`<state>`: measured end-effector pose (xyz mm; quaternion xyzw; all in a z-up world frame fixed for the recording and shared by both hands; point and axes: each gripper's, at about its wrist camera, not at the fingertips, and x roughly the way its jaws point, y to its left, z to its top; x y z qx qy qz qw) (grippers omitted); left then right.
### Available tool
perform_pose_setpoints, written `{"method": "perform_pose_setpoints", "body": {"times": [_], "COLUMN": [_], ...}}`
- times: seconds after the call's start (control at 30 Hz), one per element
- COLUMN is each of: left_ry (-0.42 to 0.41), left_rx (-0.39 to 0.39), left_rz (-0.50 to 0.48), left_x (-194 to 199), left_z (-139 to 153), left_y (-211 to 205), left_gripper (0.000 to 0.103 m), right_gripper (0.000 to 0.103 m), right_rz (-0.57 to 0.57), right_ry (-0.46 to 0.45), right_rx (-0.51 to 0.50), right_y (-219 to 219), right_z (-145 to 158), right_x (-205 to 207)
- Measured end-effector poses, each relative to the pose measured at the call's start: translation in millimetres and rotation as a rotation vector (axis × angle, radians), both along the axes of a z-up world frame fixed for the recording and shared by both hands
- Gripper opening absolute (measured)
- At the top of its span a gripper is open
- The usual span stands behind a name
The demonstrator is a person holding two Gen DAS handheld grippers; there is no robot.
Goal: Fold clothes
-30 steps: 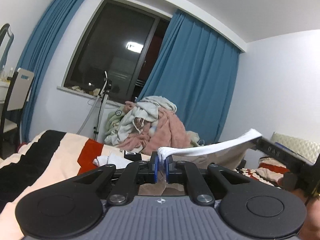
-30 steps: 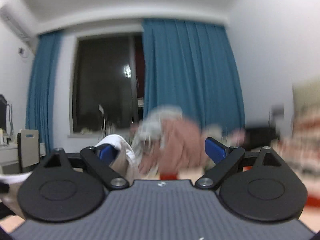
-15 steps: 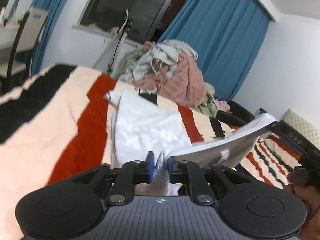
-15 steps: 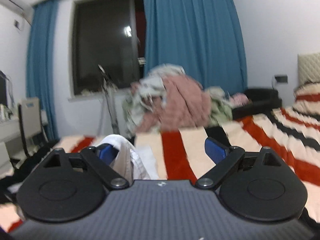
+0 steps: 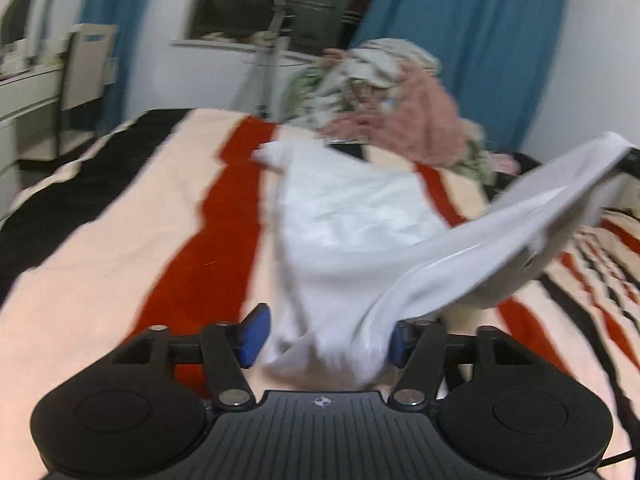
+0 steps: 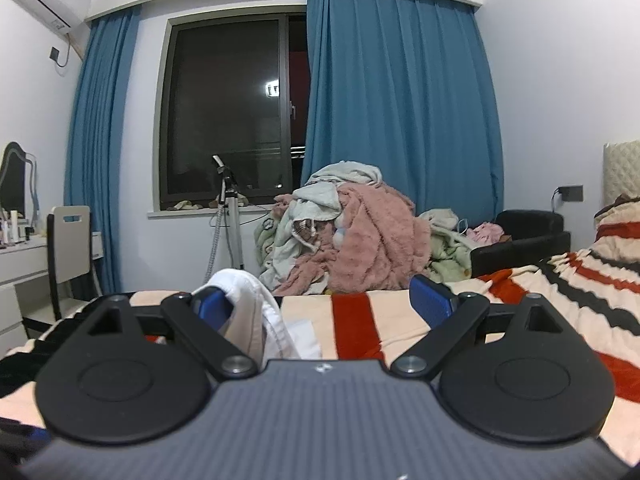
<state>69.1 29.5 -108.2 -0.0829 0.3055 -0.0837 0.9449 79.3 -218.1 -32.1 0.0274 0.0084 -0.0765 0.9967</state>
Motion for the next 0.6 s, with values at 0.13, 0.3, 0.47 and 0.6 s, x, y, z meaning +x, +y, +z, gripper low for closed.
{"method": "perform_pose_setpoints", "body": {"times": [0.13, 0.3, 0.47, 0.6], "left_ry": [0.017, -0.043, -0.081, -0.079], "left_rx": [0.005, 0.103, 0.154, 0.175], "left_rz": [0.108, 0.194, 0.228, 0.248], "left_x": [-7, -17, -13, -7], "left_z": [4, 14, 12, -2], "left_y": [21, 26, 20, 17], "left_gripper": [0.081, 0.089, 0.089, 0.091], "right_gripper": [0.093, 0.093, 0.093, 0.093], "right_rz": [-0.034, -0.065, -0.100, -0.137], "right_ry": [0.032, 0.094, 0.223, 0.338], "right_rx": [0.005, -0.013, -0.039, -0.046], "right_y": [-5, -5, -2, -3], "right_z": [-5, -18, -45, -70], "right_x": [4, 15, 35, 49]}}
